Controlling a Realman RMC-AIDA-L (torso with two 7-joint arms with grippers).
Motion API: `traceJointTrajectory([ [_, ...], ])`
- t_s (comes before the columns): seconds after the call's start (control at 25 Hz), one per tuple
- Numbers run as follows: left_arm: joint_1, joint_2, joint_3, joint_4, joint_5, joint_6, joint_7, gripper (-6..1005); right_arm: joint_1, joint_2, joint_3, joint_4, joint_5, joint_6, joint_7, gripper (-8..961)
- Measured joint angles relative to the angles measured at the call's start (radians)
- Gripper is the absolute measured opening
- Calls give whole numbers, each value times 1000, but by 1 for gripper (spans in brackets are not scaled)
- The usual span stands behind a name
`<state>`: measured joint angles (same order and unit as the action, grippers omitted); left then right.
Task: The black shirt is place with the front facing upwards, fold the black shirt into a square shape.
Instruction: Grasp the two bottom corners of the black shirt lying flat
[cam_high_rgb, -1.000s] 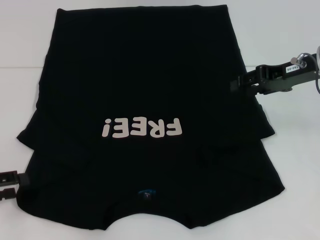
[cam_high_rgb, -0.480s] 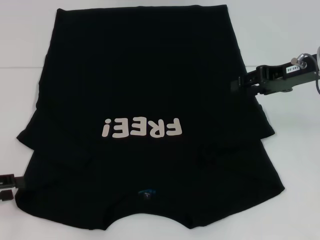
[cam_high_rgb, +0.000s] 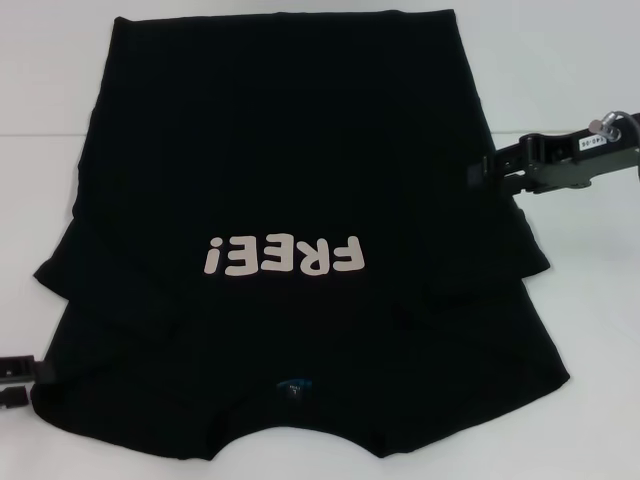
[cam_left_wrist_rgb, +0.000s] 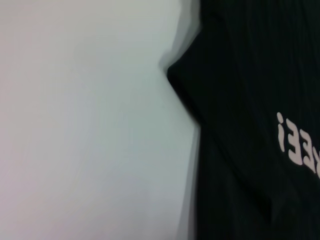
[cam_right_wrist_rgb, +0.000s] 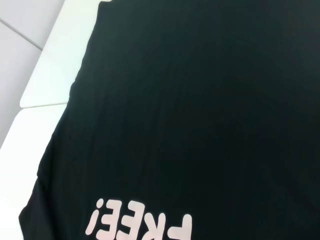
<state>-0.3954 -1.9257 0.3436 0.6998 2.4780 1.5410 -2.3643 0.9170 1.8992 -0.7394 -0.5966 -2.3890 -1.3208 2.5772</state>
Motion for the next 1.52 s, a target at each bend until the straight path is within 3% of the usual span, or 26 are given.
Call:
traceJointTrajectory([
  [0.68,-34,-15,-2,18,59,-2,-51,580,-11,-6,14,0,6,-5,-3,617],
  [0.92,-36,-15,-5,19,53,4,-48,373,-12,-7,16,0,7,-4,-4,618],
  [1.0,-37,-15,-3,19,54,4,-48,142,-12,-8,16,0,7,-4,-6,618],
  [1.32,-38,-4,-15,4,-21,63,12,53,-20,-15,7,0,2,-52,-49,618],
  [1.52,-54,3,-17,-26,-112,95,44,19,-38,-42,2,-7,-74,-195,-74,617],
])
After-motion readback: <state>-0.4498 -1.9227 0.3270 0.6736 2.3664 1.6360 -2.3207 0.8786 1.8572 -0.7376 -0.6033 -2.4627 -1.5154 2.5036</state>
